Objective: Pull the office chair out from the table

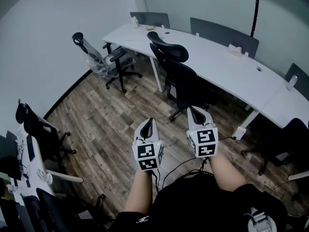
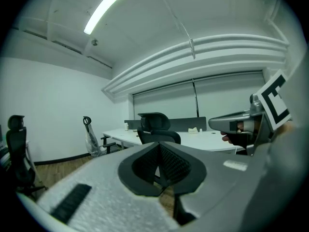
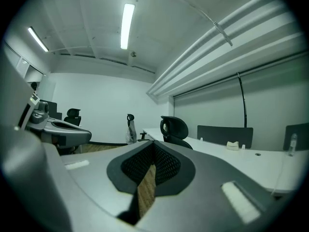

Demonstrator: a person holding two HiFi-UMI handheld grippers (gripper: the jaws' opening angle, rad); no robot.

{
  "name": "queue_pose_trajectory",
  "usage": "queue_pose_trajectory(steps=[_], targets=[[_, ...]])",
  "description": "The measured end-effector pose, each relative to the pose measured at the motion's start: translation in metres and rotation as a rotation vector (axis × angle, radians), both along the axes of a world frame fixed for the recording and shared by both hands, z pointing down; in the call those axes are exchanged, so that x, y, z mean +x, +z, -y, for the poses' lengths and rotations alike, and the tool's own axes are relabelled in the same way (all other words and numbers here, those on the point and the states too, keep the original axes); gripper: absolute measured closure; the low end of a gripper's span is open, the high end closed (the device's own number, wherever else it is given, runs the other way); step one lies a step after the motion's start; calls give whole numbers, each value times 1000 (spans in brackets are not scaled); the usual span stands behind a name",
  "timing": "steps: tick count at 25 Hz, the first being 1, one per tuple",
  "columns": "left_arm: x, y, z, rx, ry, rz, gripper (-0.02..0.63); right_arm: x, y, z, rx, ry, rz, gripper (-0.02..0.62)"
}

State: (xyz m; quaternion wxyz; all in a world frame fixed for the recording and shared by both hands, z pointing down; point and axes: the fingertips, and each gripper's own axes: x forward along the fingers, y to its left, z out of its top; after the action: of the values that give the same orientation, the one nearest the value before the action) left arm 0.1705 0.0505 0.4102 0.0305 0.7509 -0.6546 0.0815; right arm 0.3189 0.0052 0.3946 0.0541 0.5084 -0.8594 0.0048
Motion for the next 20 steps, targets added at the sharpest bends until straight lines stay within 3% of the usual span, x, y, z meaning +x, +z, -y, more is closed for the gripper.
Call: queue_pose_trajectory(steps=[12, 20], targets=[[-51, 20, 38, -41, -4, 0, 598, -19, 13, 57, -17, 75, -5, 584], [-86, 36, 90, -61, 11, 11, 598, -45, 29, 115, -30, 89, -29, 572]])
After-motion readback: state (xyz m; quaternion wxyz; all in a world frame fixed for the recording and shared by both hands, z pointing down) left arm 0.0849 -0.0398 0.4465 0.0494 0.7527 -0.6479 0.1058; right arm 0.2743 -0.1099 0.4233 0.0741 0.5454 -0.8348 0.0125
